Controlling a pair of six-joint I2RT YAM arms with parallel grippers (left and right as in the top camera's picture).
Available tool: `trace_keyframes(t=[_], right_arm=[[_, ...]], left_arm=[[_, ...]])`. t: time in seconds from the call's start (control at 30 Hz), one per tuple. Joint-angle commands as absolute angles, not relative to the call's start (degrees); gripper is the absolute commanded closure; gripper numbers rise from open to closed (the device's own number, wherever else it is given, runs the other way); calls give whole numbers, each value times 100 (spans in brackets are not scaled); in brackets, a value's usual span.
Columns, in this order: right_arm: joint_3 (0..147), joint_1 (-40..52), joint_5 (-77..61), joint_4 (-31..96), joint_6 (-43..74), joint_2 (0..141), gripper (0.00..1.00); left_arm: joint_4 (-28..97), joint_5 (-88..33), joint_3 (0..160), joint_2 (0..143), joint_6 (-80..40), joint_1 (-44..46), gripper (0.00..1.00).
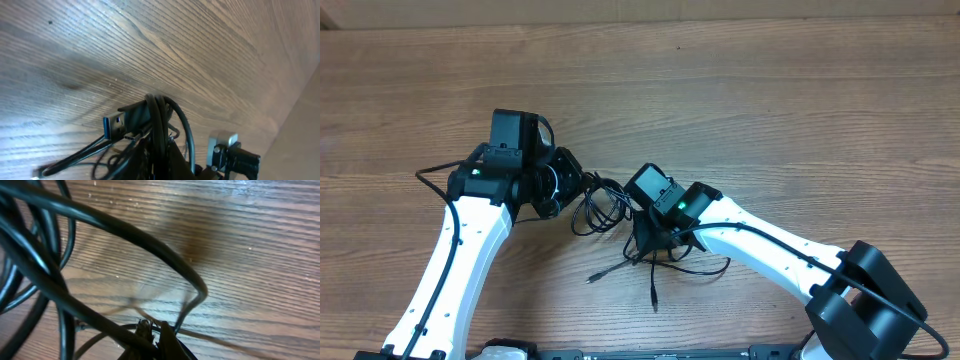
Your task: Untangle cables
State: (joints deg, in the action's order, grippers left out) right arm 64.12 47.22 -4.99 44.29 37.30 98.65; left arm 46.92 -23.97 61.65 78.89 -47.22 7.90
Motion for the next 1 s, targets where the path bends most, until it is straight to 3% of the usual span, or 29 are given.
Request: trace_keyframes(t=[0.0,0.27,0.77,0.97], right_arm=[[6895,4591,-346,4932,3424,9736,96],[7745,4558,-351,5808,3376,9365,96],[8394,4556,-99,6226,1693,9146,96],[8202,4558,130,6082,1625,9150,74]], left_arm=[[4648,-1925,6198,7907,-3730,808,96],[4386,-1927,6198,7907,-3072,808,96],[4276,-2097,6198,7907,-3037,808,96],[4270,-2425,6198,7907,-3020,808,96]])
